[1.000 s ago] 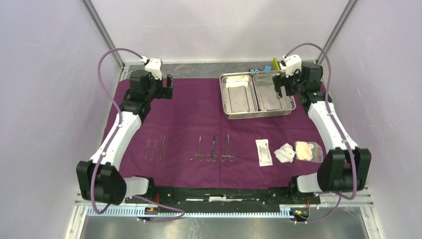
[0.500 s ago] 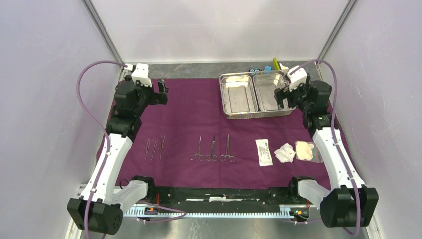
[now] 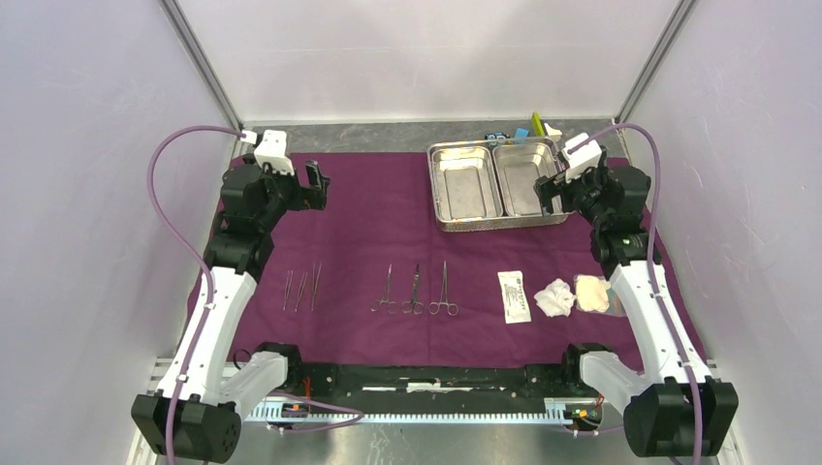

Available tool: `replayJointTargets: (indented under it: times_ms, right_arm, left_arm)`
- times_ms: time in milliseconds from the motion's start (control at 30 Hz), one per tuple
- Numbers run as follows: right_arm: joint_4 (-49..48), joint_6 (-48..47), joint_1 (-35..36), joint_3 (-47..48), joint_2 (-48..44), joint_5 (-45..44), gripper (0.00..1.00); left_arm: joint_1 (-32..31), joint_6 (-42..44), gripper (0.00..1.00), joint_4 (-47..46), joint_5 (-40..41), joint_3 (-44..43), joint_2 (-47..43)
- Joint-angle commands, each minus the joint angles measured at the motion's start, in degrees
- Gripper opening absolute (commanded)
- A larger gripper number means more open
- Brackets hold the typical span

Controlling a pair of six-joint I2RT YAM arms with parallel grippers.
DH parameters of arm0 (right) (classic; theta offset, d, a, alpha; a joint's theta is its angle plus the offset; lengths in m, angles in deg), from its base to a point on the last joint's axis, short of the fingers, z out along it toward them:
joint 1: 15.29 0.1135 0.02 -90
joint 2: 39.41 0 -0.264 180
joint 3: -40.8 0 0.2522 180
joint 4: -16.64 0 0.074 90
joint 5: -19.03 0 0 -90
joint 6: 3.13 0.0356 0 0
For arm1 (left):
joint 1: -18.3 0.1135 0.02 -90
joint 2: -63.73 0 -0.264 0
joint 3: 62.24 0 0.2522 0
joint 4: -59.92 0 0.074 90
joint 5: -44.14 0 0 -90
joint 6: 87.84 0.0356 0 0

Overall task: Open and lay out the surgical kit
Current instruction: Reset both arms

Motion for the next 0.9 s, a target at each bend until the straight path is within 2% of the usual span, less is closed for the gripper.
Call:
replayJointTargets:
  times_ms: [0,867]
  right_arm:
    - [-1.85,-0.33,-0.29,0.03,-1.47,0.64,0.98]
    - [-1.82,0.12,-2.18,-0.09,-1.4,3.01,0.98]
  left_arm:
    - [0.36,-1.98,1.0,-2.1,-1.45,0.35,0.17]
    - [0.36,-1.9,1.0,-2.13,-1.56,0.7,0.52]
